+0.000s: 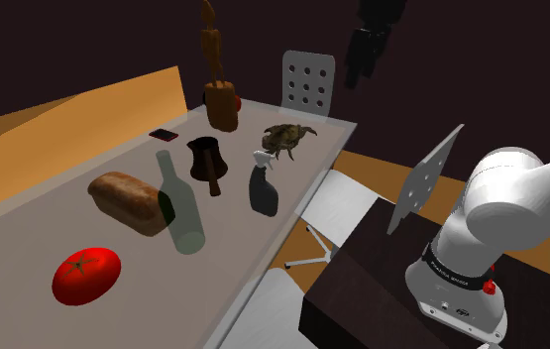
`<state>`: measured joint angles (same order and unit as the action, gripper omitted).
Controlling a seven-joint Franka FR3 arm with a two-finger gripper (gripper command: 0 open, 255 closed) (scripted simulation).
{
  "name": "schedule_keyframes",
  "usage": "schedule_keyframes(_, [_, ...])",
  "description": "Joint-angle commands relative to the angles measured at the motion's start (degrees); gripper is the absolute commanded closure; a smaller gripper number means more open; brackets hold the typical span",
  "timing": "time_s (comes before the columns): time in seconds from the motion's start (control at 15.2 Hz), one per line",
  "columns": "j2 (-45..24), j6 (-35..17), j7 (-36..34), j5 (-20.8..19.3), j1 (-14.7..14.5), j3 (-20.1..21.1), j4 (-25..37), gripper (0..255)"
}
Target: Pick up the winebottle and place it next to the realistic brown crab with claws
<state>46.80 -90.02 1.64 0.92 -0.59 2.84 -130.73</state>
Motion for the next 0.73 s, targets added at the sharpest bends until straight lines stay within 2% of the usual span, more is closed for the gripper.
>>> schedule_keyframes(0.0, [0.00, 0.00, 0.00, 0.00, 0.00, 0.00, 0.00, 0])
schedule_keyframes(0.66, [-15.70, -10.62, -9.79, 3.43, -1.31, 9.28, 5.26, 0])
